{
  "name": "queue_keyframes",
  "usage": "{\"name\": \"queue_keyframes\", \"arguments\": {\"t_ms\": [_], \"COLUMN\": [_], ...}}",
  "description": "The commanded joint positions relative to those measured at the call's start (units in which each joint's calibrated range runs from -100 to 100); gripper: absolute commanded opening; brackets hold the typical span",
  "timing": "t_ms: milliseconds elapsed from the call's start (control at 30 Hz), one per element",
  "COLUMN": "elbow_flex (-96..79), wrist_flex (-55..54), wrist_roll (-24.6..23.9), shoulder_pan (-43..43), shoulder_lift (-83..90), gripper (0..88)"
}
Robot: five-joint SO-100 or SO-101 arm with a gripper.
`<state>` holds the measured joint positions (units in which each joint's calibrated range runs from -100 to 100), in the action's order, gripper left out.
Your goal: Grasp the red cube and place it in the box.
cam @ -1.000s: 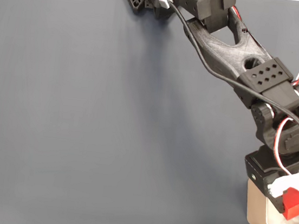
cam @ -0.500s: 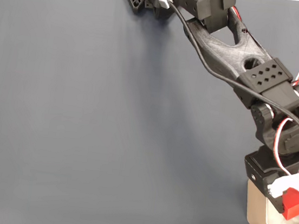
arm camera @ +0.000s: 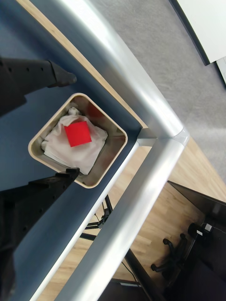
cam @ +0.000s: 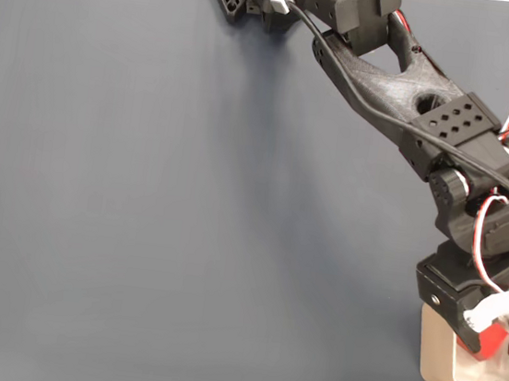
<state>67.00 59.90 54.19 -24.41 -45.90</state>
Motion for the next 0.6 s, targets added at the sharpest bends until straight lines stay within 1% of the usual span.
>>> {"name": "queue_keyframes", "arguments": {"t_ms": [0,567], "elbow_flex": [2.80,2.80], "wrist_flex": [0.18,-0.40], "wrist_roll": [0.34,0.20], "shoulder_pan": [-0.17,-0.03], "shoulder_lift": [1.96,1.44], "gripper": [40.4,40.5]}}
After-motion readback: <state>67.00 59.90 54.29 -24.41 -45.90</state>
